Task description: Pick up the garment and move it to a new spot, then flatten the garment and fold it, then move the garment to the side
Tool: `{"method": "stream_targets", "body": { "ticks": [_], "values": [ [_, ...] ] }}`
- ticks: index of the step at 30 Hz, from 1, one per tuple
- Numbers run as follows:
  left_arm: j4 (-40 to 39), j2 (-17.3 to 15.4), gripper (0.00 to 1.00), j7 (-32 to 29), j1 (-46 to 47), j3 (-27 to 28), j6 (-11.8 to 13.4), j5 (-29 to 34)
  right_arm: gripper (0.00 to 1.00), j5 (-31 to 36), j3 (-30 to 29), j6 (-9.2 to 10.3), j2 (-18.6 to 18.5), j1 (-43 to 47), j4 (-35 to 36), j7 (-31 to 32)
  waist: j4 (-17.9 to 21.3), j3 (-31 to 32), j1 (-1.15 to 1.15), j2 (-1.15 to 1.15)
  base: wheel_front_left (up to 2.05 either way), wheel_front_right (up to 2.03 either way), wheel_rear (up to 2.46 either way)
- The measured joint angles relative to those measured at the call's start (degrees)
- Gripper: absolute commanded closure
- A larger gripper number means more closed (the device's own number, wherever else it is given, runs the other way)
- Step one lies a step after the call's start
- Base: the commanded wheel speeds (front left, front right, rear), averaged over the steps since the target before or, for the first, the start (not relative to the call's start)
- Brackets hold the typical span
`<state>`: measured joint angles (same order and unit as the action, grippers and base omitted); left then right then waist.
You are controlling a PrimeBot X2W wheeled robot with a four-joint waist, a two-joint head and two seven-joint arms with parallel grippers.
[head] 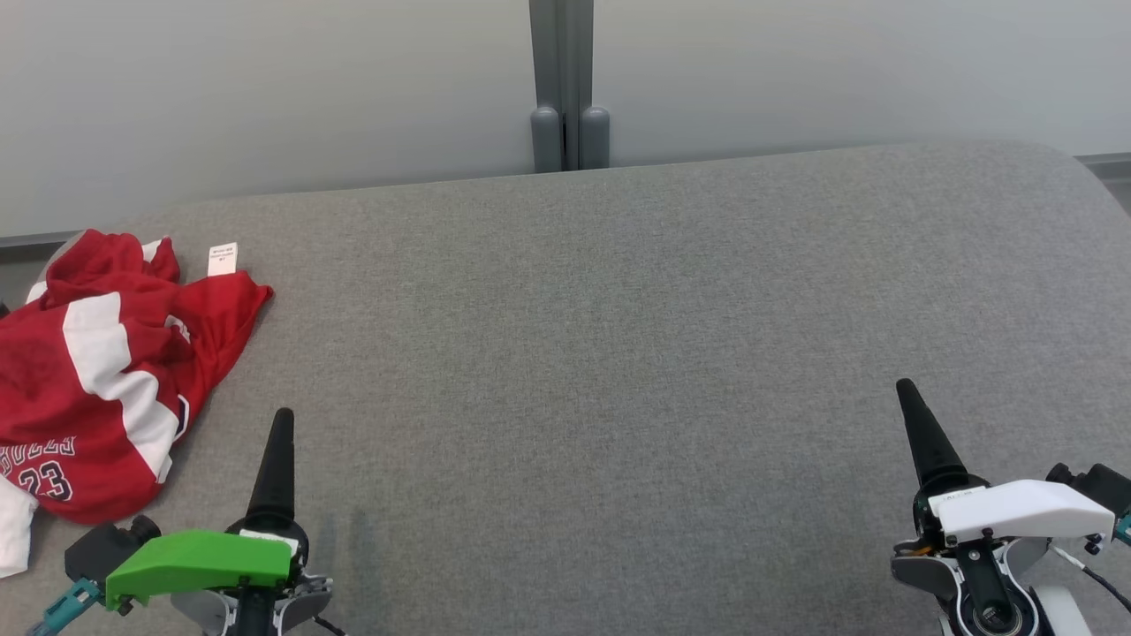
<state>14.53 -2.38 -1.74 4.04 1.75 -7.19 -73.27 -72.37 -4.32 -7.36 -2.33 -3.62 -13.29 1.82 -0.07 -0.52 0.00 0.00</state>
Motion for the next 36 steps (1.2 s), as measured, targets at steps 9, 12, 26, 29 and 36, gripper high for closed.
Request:
{"method": "stream_targets", "body": {
  "ticks": [9,12,26,29,36],
  "values": [
    [-1.8,-0.1,0.00,2.1,0.1,-3.2,1.8,10.8,0.00,11.2,1.3,-0.01,0.0,0.2,2.6,-2.2,-0.1,-0.2,0.00,0.00,0.00,0.00,0.00],
    [-2.0,-0.1,0.00,2.8,0.1,-3.9,2.4,13.7,0.00,14.1,1.5,-0.01,0.0,0.6,3.1,-2.8,-0.1,-0.2,0.00,0.00,0.00,0.00,0.00],
    [-2.9,-0.4,0.00,5.9,0.3,-7.4,3.6,26.0,0.00,26.4,2.9,-0.01,0.0,1.4,4.8,-5.9,-0.1,0.0,0.00,0.00,0.00,0.00,0.00],
    [-3.1,-0.4,0.00,6.4,0.6,-7.7,3.7,28.1,0.00,28.4,3.4,-0.01,-0.1,1.4,5.2,-6.5,-0.2,0.0,0.00,0.00,0.00,0.00,0.00],
    [-3.4,-0.4,0.00,7.6,0.7,-8.4,3.8,32.8,0.00,33.1,4.6,-0.01,-0.1,1.8,6.0,-7.6,-0.3,-0.2,0.00,0.00,0.00,0.00,0.00]
  ]
}}
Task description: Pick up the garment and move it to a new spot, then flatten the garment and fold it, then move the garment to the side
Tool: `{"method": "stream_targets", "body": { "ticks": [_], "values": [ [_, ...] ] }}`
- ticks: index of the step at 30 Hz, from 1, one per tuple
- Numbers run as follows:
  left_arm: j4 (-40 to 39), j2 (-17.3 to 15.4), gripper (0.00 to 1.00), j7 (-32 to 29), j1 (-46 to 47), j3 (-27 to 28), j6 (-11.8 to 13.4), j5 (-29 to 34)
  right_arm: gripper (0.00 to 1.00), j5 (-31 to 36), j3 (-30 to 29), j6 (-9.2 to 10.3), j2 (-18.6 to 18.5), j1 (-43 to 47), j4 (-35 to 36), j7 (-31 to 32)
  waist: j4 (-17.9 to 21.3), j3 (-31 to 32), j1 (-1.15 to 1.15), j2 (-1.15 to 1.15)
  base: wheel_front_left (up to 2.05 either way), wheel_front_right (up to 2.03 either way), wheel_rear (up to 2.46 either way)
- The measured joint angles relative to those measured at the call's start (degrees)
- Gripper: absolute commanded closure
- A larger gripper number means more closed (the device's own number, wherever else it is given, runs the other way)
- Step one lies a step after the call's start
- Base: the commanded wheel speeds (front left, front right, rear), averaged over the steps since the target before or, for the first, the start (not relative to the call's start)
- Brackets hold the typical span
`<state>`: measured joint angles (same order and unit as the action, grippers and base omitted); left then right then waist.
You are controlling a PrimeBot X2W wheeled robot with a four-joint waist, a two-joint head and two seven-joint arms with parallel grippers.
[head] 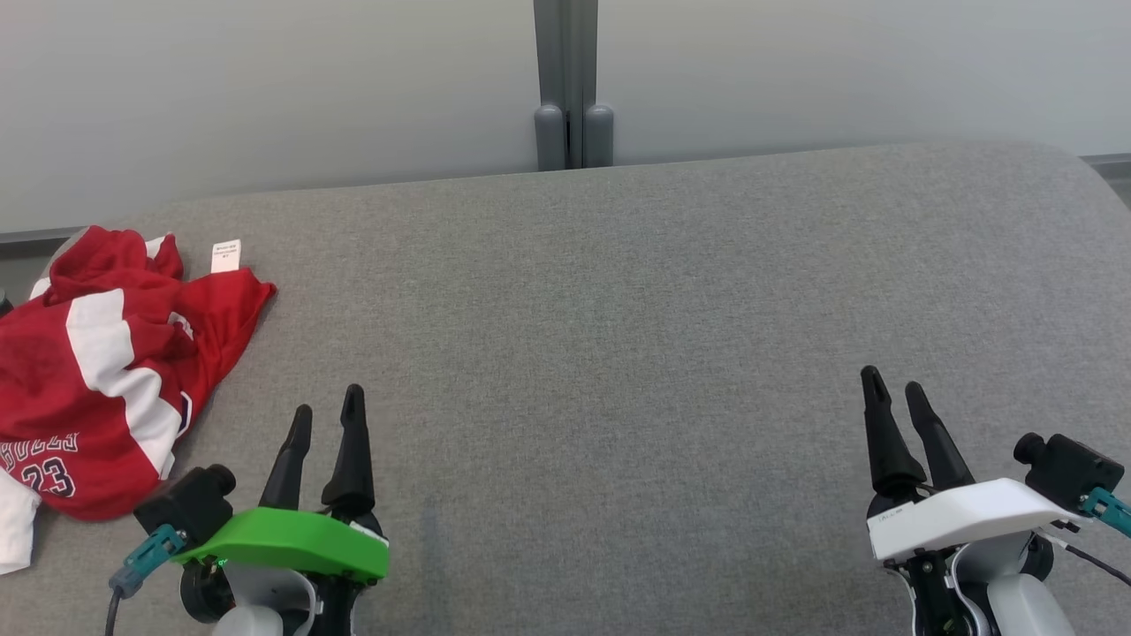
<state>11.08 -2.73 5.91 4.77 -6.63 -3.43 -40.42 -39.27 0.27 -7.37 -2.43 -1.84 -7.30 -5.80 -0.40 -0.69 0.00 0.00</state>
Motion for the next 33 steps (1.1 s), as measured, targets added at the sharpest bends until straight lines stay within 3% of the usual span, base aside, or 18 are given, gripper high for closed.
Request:
{"method": "stream_targets", "body": {
  "ticks": [33],
  "values": [
    [1.0,0.1,0.00,4.8,0.5,-1.5,0.4,18.9,0.00,19.8,-0.5,-0.02,-0.2,0.4,3.1,-4.9,0.1,-0.5,0.00,0.00,0.00,0.00,0.00]
  ]
}}
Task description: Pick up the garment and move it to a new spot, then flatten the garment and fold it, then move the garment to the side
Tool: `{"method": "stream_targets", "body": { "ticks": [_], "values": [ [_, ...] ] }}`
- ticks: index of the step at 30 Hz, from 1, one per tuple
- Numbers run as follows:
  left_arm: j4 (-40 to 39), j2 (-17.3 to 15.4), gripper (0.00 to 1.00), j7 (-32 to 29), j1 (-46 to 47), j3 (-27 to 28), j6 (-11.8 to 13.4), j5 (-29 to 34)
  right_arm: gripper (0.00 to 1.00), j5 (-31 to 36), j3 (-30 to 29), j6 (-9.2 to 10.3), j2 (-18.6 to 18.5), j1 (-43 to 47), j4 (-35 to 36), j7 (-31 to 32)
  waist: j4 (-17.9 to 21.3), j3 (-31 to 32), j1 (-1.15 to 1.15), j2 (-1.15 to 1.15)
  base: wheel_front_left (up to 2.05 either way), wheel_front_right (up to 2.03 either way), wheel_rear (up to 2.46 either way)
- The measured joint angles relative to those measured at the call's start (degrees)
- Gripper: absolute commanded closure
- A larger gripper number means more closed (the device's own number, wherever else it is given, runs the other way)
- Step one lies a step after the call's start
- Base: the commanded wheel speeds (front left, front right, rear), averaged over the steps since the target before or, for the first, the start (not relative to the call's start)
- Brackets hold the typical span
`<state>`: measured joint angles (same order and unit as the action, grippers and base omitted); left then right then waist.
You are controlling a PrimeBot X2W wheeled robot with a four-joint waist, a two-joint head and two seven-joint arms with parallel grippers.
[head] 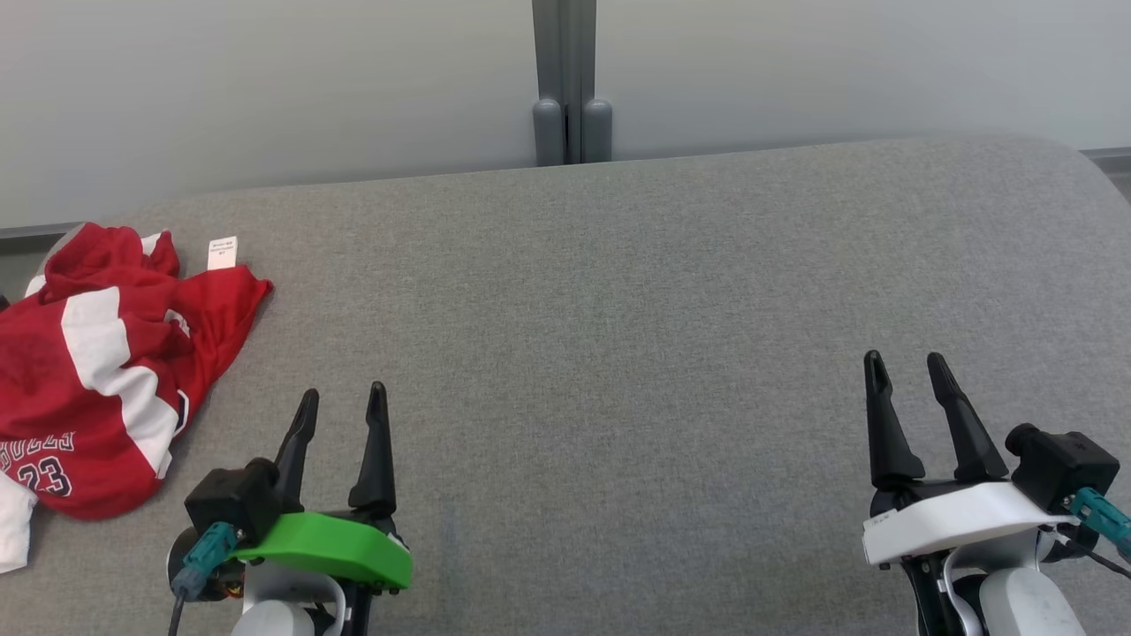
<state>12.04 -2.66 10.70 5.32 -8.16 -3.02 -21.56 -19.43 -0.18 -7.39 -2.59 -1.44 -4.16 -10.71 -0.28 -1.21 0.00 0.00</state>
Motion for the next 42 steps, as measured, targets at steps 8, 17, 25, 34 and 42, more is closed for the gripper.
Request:
{"method": "stream_targets", "body": {
  "ticks": [8,17,25,34,42],
  "values": [
    [0.1,0.0,0.00,1.1,0.1,-0.2,0.5,3.6,0.00,3.6,-0.1,-0.01,0.0,0.1,0.3,-1.0,0.0,0.0,0.00,0.00,0.00,0.00,0.00],
    [-0.5,0.0,0.00,2.1,0.6,-0.9,0.7,7.8,0.00,7.6,0.4,-0.09,-0.1,0.6,0.8,-2.0,0.0,-0.2,0.00,0.00,0.00,0.00,0.00],
    [-0.9,0.0,0.00,3.0,0.6,-1.7,1.0,11.4,0.00,11.3,0.8,-0.09,-0.1,0.6,1.2,-2.9,0.0,-0.3,0.00,0.00,0.00,0.00,0.00],
    [-0.8,0.0,0.00,4.0,0.7,-2.6,1.1,15.3,0.00,14.8,1.0,-0.09,-0.2,0.7,1.7,-3.9,0.0,-0.4,0.00,0.00,0.00,0.00,0.00],
    [-0.6,0.0,0.00,4.4,0.8,-3.1,1.1,17.4,0.00,16.7,1.3,-0.09,-0.2,1.0,1.7,-4.3,-0.1,-0.2,0.00,0.00,0.00,0.00,0.00]
  ]
}}
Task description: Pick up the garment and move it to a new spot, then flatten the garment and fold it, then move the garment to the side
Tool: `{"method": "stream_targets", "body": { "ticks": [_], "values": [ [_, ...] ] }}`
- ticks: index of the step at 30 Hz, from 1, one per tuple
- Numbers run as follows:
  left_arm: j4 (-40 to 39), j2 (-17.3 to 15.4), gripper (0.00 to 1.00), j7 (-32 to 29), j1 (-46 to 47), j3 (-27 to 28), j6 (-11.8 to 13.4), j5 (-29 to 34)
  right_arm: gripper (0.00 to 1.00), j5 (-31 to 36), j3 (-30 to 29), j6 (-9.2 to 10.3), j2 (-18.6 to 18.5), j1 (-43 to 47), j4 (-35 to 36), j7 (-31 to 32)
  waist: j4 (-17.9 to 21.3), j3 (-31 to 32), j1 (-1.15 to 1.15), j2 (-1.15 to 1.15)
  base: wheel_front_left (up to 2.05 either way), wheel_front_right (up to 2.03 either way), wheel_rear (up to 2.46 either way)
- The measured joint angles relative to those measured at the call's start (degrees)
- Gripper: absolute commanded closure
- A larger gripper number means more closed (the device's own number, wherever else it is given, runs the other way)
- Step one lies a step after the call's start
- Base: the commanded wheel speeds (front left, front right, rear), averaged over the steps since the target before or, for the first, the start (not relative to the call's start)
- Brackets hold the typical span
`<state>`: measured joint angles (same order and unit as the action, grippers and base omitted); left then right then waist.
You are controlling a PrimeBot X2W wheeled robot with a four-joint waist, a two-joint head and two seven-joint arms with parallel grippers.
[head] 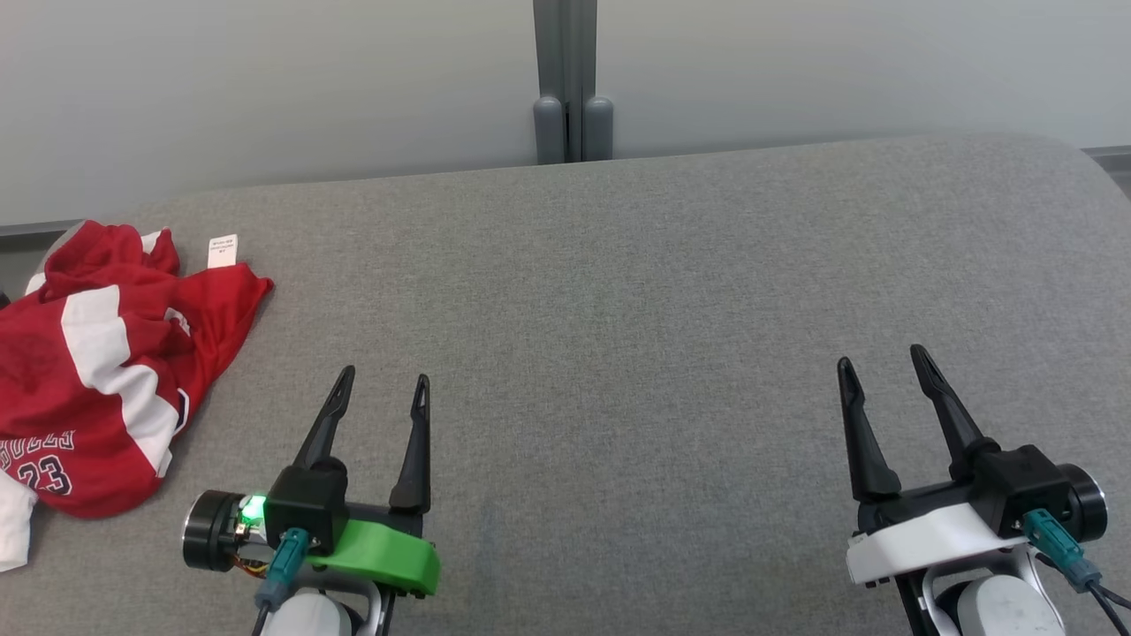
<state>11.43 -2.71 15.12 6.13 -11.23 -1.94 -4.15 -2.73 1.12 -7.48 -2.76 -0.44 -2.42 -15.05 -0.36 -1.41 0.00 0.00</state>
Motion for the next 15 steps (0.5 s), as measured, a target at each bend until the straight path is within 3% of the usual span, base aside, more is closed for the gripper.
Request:
{"method": "stream_targets", "body": {
  "ticks": [15],
  "values": [
    [0.4,0.0,0.00,0.0,0.1,-0.5,0.0,-0.2,0.00,0.0,-0.2,0.00,0.0,0.2,-0.4,0.0,-0.8,-0.1,0.00,0.00,0.00,0.00,0.00]
  ]
}}
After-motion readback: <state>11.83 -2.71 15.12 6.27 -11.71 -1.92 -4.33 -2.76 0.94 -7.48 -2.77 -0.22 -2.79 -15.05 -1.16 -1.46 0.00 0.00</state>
